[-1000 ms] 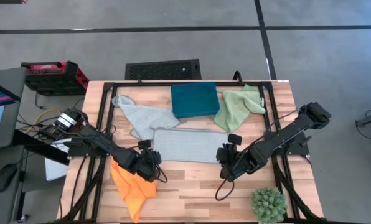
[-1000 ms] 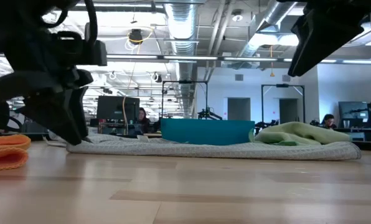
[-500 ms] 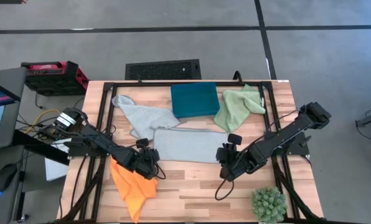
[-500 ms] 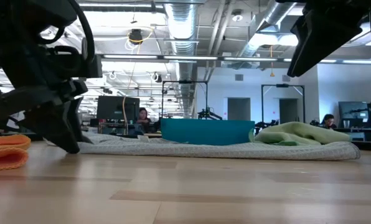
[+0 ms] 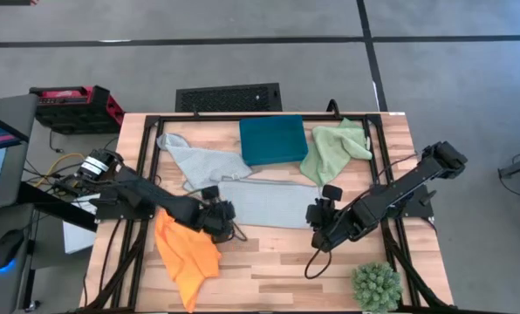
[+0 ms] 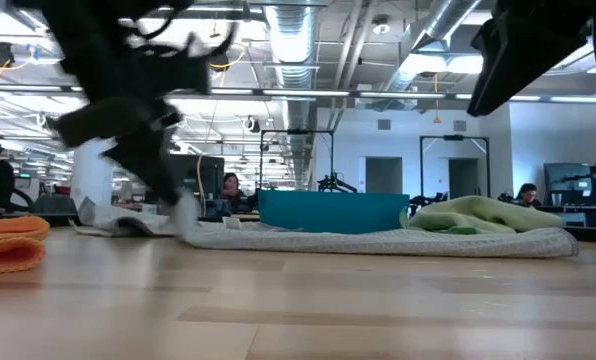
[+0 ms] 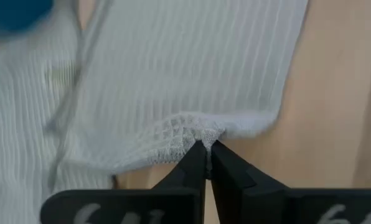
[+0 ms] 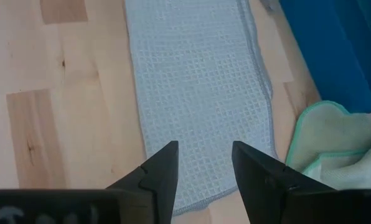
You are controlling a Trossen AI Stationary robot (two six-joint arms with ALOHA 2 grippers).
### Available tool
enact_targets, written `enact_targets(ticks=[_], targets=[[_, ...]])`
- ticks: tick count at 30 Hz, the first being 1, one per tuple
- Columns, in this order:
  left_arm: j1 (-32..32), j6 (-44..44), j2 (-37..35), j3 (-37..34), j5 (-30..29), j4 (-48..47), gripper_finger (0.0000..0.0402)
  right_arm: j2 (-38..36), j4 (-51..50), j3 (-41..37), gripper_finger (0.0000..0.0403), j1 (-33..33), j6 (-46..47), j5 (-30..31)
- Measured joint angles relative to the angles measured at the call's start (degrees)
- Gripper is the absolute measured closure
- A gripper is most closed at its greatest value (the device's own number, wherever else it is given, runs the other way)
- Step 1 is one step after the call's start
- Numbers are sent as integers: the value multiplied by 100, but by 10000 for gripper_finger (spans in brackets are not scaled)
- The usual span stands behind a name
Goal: Fold microfiber towels
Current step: Fold the bottom left gray microfiber cloth
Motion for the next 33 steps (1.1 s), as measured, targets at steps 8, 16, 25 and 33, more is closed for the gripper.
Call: enact_targets(ticks=[8, 16, 25, 33], targets=[[990, 1888, 144, 726, 769, 759, 401, -517, -234, 0, 232, 4, -5, 41], [1671, 2908, 1101, 1478, 1347, 1541, 401, -816, -290, 5, 232, 42, 1, 60], [1661, 3885, 2282, 3164, 1412, 1563, 401, -927, -320, -1, 232, 247, 43, 97], [1663, 4641, 2997, 4474, 1563, 1349, 401, -958, -359, -2, 232, 458, 189, 177]])
